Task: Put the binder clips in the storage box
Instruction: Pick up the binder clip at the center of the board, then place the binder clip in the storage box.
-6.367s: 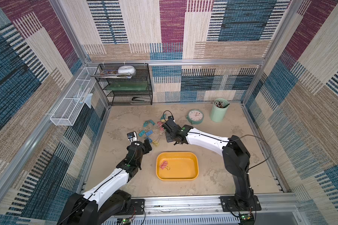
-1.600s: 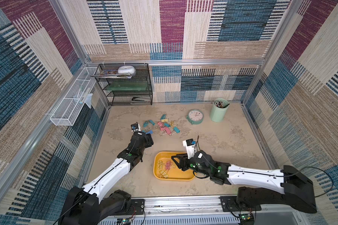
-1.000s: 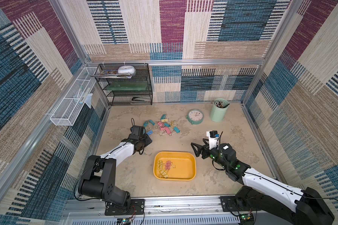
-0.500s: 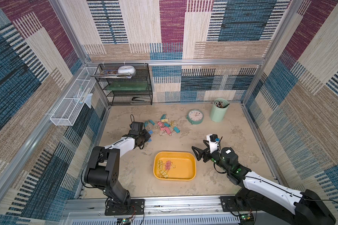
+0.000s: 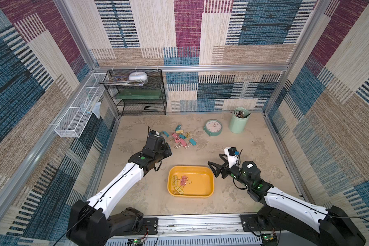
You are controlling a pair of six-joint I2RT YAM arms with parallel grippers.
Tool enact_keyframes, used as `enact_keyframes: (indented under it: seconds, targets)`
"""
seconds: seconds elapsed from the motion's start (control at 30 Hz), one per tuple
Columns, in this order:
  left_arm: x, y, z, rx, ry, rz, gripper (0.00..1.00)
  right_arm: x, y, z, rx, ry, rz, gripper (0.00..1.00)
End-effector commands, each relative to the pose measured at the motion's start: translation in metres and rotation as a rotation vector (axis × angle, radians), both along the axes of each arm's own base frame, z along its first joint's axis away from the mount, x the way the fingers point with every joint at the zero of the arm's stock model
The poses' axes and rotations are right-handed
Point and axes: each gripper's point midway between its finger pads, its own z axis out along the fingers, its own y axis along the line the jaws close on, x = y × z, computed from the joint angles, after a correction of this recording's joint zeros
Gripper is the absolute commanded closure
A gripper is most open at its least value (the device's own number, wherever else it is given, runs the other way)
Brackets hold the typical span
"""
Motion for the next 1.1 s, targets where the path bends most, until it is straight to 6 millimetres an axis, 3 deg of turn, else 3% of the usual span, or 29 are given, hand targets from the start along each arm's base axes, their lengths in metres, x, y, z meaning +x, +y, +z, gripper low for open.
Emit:
enact_keyframes:
  seconds: [0.0,0.13,0.27,0.53,0.67,0.87,0.97,1.07]
  targets:
    - [-0.039,0.007,-0.002,0.248,0.032,-0.075,1.0,0.014,-0.023,-0.004,0.004,0.025,-0.147,0.02]
    - [-0.079,-0.017,0.01,0.457,0.002,-0.222,1.0,0.017,-0.039,-0.001,0.023,0.019,-0.215,0.02]
    - [-0.096,-0.048,0.005,0.618,-0.016,-0.327,1.0,0.018,-0.049,0.0,0.034,0.013,-0.251,0.02]
    - [-0.095,-0.102,-0.059,0.752,0.148,-0.457,1.0,0.018,-0.054,0.001,0.038,0.012,-0.263,0.02]
    - [-0.097,-0.099,-0.086,0.785,0.216,-0.436,1.0,0.017,-0.054,0.002,0.042,0.011,-0.262,0.02]
    - [-0.096,-0.082,-0.107,0.858,0.239,-0.367,1.0,0.017,-0.051,0.001,0.051,0.019,-0.246,0.02]
    - [-0.095,-0.083,-0.112,0.865,0.239,-0.362,0.94,0.017,-0.05,-0.001,0.05,0.025,-0.243,0.02]
    - [-0.09,-0.091,-0.106,0.84,0.216,-0.372,0.79,0.017,-0.051,0.001,0.052,0.021,-0.245,0.02]
